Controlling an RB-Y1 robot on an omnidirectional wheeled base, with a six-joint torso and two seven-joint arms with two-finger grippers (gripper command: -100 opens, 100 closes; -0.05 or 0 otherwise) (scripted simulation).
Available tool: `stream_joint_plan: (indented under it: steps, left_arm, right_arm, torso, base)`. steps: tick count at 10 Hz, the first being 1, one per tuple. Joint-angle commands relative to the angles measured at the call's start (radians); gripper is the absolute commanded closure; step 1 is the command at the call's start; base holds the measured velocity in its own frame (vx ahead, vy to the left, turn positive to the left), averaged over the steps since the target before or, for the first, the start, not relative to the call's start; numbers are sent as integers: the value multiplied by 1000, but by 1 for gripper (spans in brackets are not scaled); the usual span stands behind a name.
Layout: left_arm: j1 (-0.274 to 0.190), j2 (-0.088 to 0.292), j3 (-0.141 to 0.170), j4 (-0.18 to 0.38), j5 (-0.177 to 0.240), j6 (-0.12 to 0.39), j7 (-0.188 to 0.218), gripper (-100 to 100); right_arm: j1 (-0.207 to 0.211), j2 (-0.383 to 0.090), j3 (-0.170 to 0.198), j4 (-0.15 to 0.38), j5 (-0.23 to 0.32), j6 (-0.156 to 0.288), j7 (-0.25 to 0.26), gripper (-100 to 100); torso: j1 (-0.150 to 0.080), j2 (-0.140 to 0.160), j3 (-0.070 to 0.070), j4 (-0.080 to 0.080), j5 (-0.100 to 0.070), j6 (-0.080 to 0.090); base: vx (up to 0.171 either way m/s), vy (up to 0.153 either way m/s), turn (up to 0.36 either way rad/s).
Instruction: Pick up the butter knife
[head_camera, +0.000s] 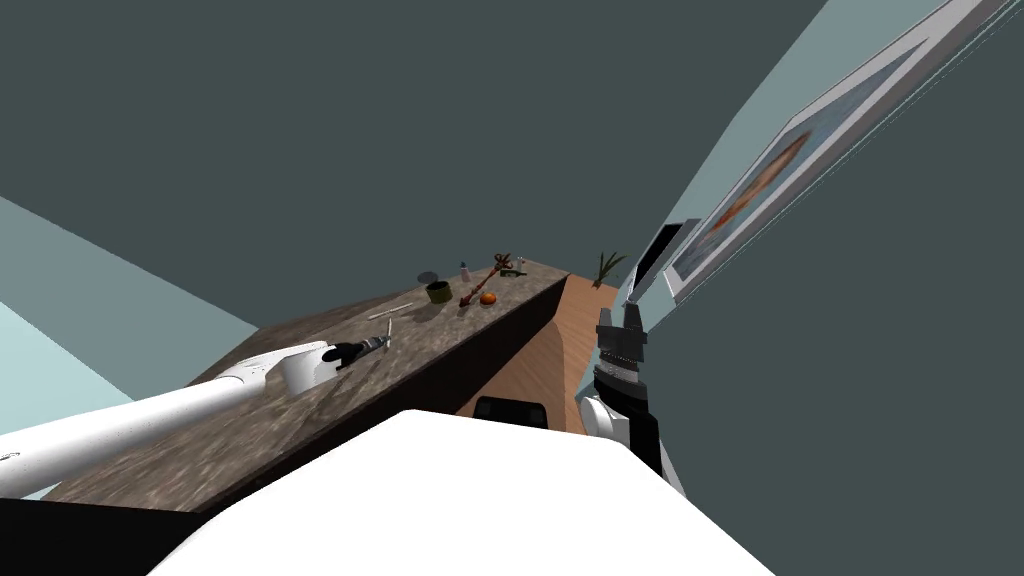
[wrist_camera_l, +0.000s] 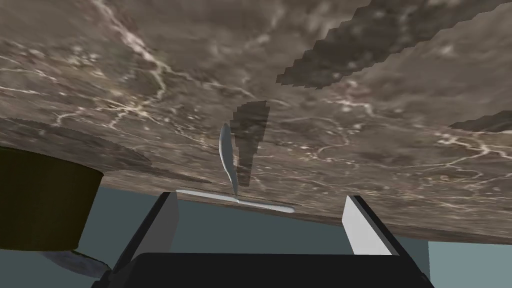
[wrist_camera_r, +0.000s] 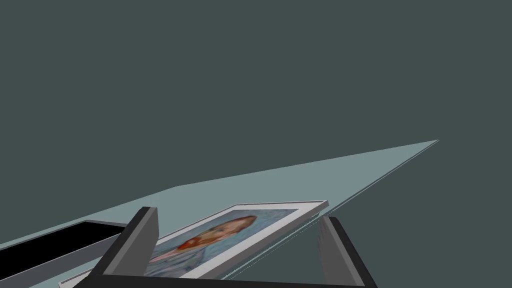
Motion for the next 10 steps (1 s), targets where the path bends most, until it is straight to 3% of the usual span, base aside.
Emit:
stream_joint_plan:
  steps: [1,4,5,6,7,9,10]
  left_arm:
    - [-9,8,-31,37,21,6,-13,-100]
    - [3,14,-66,75,38,32,-22,-100]
    - [6,25,-57,58,41,28,-16,-100]
    - [6,25,-58,60,41,30,-17,0]
    - [4,-8,-50,90,26,21,-26,-100]
    - [1,-42,-43,120,10,13,-36,-100]
    - [6,-31,-42,106,10,18,-30,-100]
  right_arm:
    - [0,0,0,0,0,0,0,0]
    - [0,0,0,0,0,0,0,0]
    - [0,0,0,0,0,0,0,0]
    - [0,0,0,0,0,0,0,0]
    - [0,0,0,0,0,0,0,0]
    - [0,0,0,0,0,0,0,0]
    - [0,0,0,0,0,0,0,0]
  torso:
    - [0,0,0,0,0,0]
    - [0,2,2,1,0,0]
    - [0,2,1,1,0,0]
    - [-3,6,3,1,-1,0]
    - [-6,9,5,2,-1,-1]
    - [-4,9,5,2,-1,-1]
    - [-3,9,5,2,-1,-1]
  base:
    - [106,53,-161]
    - [123,92,-225]
    - [56,42,-39]
    - [10,9,4]
    - [21,31,-50]
    - [34,58,-39]
    - [15,29,-10]
